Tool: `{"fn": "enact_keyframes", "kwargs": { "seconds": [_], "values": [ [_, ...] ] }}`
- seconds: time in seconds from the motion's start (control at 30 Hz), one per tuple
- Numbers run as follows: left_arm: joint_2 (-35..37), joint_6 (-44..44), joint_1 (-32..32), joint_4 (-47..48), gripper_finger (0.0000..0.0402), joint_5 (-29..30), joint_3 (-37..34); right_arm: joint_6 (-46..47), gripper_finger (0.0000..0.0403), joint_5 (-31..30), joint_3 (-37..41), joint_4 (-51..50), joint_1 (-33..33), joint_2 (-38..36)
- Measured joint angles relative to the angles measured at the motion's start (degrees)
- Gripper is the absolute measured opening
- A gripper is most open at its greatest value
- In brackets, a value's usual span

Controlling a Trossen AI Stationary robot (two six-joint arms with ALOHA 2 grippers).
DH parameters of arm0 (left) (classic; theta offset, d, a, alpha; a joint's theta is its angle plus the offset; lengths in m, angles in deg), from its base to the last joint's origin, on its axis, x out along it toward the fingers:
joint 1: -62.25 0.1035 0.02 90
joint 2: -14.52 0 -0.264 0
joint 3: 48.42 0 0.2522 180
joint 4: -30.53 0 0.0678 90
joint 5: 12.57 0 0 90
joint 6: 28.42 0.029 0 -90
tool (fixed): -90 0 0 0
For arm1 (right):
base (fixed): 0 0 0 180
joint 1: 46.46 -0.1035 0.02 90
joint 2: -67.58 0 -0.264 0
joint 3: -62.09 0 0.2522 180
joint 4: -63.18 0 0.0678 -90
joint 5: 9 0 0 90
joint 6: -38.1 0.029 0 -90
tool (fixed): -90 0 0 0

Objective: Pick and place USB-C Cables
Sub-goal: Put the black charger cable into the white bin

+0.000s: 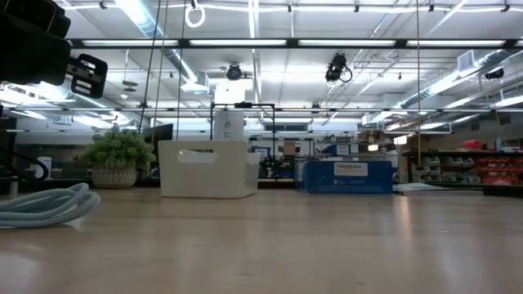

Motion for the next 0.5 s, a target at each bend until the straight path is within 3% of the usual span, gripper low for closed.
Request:
{"fn": "enact_keyframes", "kwargs": {
  "seconds": [0.5],
  "values": [
    [0.0,0.0,-0.01,0.02,0.0011,0.0,0.01,-3.78,0.0048,3.44,-7.52,-13.65,0.0,8.17]
  ]
}}
